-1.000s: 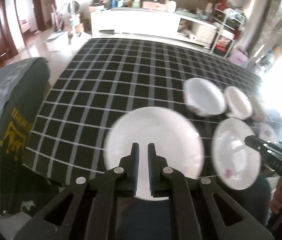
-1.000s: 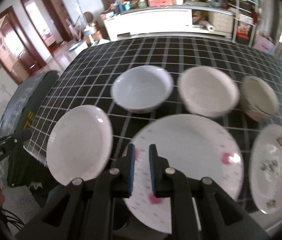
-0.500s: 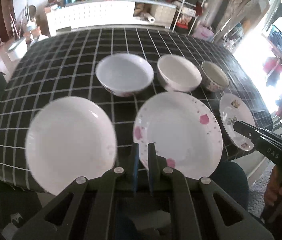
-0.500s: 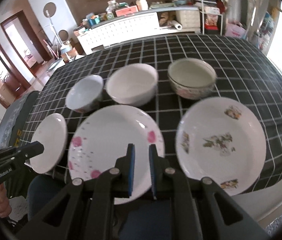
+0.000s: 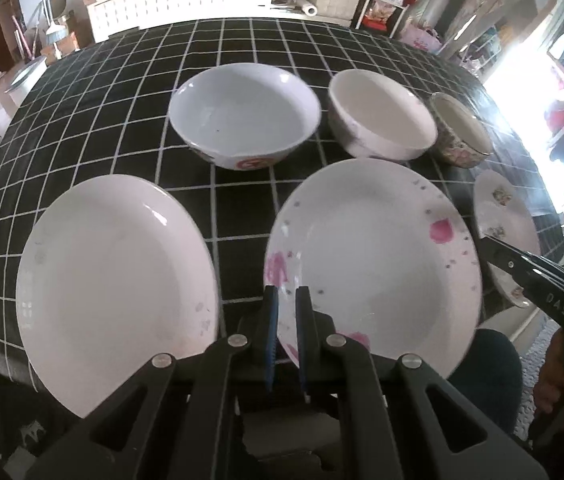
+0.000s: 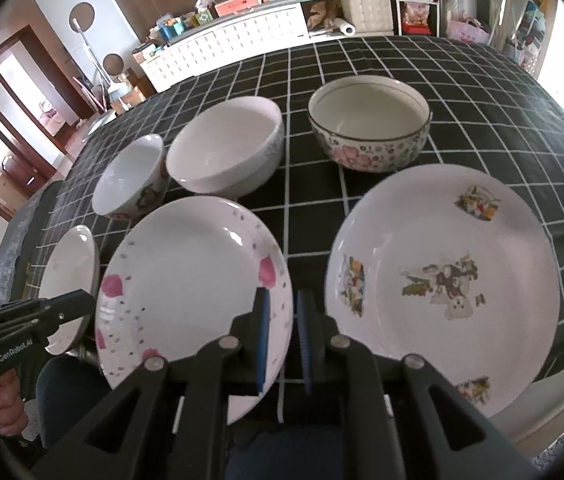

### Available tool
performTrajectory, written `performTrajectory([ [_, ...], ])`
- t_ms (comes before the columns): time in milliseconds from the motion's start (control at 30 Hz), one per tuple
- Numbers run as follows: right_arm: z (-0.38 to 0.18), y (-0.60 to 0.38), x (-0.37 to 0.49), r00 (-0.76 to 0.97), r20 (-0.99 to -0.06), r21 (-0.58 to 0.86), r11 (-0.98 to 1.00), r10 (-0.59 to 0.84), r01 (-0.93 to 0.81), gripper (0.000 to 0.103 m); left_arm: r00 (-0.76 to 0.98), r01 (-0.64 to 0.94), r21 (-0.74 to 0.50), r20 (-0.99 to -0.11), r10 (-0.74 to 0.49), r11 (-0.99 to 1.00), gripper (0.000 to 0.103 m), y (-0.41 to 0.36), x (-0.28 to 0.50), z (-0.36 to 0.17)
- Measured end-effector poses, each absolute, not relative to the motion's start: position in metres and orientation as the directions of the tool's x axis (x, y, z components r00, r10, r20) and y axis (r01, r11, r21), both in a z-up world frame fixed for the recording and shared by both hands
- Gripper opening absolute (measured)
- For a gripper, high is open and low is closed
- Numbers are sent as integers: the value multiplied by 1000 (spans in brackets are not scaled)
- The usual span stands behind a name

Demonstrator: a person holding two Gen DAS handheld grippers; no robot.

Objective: Organize plates and bowls

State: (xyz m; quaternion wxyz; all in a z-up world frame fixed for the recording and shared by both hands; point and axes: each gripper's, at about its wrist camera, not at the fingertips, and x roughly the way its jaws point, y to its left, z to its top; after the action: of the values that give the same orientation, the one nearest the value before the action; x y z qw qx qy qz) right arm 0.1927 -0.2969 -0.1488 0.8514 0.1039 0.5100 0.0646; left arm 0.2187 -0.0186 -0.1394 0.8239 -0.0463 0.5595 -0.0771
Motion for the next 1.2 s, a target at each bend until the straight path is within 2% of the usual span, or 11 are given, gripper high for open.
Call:
performTrajectory([
  [567, -169, -291, 197, 414, -886, 230, 973, 208, 2, 17, 336, 61, -168, -925, -178, 984, 7, -15, 232, -163],
  [867, -166, -279, 198, 417, -903, 102, 994, 104, -26, 18, 335, 78, -164, -925, -180, 983, 8, -19, 232, -167],
  [1033, -165, -271, 199, 415, -909, 22, 999, 37, -42, 22, 328, 70, -183, -924, -196, 981, 9, -19, 230, -171],
  [1200, -164, -277, 198, 397, -915, 72, 997, 72, -13, 22, 317, 56, -172, -931, -181, 984, 10, -18, 226, -171],
])
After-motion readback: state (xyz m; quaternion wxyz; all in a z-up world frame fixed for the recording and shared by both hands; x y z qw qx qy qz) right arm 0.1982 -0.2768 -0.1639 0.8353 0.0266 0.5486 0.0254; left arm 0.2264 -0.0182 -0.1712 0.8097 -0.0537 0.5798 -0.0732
